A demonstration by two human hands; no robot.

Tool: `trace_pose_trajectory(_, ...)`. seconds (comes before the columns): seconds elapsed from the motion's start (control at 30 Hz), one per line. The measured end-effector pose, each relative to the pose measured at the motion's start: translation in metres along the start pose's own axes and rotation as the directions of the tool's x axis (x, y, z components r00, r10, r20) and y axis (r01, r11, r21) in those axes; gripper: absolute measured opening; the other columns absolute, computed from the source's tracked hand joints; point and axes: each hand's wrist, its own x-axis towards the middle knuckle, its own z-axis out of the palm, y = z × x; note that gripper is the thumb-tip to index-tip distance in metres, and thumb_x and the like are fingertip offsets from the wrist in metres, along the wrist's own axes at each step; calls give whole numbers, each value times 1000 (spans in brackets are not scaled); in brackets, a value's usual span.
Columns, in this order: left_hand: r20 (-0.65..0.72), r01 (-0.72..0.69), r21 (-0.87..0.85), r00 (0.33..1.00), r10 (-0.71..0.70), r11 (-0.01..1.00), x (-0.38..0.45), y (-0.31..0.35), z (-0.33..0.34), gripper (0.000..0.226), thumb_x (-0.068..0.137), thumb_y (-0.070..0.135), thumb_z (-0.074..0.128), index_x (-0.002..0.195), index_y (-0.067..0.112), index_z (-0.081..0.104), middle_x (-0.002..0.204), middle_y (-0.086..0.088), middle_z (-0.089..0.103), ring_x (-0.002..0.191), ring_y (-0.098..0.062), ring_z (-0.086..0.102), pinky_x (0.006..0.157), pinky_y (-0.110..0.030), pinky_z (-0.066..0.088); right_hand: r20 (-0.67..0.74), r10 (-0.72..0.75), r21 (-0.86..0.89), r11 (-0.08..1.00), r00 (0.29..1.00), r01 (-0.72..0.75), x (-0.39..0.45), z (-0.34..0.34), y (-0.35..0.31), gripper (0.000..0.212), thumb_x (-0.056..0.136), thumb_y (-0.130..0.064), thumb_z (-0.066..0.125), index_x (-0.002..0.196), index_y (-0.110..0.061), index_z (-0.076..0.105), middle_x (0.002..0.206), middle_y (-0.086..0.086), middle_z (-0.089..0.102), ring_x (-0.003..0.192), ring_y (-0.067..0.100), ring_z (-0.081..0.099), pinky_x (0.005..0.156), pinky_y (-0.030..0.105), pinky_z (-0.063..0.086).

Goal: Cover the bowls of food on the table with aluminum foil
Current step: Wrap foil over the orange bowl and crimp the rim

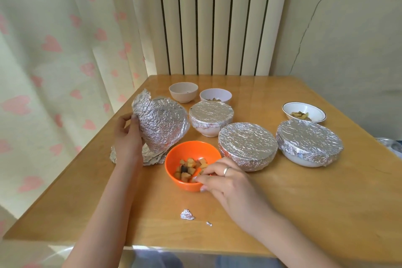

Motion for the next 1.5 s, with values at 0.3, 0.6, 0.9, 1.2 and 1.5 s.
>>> trace_pose_trajectory(0.3, 25, 162, -229, 987, -161, 960, 0, 9, 0, 13, 98, 16, 56, 88, 21, 63, 88, 1, 65, 77, -9, 61, 60, -17, 51, -110, -67, 24, 997, 992, 70, 16, 5, 2, 45, 79, -53, 55, 103, -19, 75, 98, -8, 67, 94, 4, 49, 85, 12, 37)
trace_pose_trajectory(0.6, 118, -58, 35, 992, 54, 998, -32, 60, 9, 12, 95, 24, 61, 84, 22, 68, 58, 10, 57, 54, -14, 49, 49, -29, 38, -218, 348, 454, 863, 912, -221, 83, -36, -9, 58, 82, -56, 55, 131, -24, 52, 121, -13, 57, 110, -2, 54, 92, 16, 43)
trace_pose_trajectory(0.9, 417, -289, 231, 892, 174, 929, -67, 73, 6, 13, 89, 17, 69, 82, 29, 69, 68, 14, 67, 64, 1, 58, 62, -12, 45, 47, 493, 794, 509, 869, -331, 83, -43, -13, 5, 86, -8, 67, 85, -13, 67, 70, -4, 68, 70, 7, 62, 69, 16, 50)
trace_pose_trajectory(1.2, 389, -115, 415, 919, -62, 902, -65, 47, -11, 31, 71, 12, 85, 94, 21, 66, 75, 1, 63, 59, -3, 56, 53, -13, 45, -359, 310, 84, 950, 881, -300, 71, -19, -5, 16, 85, -17, 69, 94, -17, 55, 79, -12, 57, 70, 5, 50, 60, 12, 34)
trace_pose_trajectory(1.5, 355, -87, 383, 933, -59, 920, -73, 23, -17, 16, 88, 18, 71, 104, 18, 68, 98, 10, 70, 89, -2, 66, 72, -13, 50, -402, 200, -170, 943, 893, -287, 69, -5, 3, 33, 81, -6, 70, 106, -8, 48, 105, 9, 56, 94, 31, 53, 74, 33, 37)
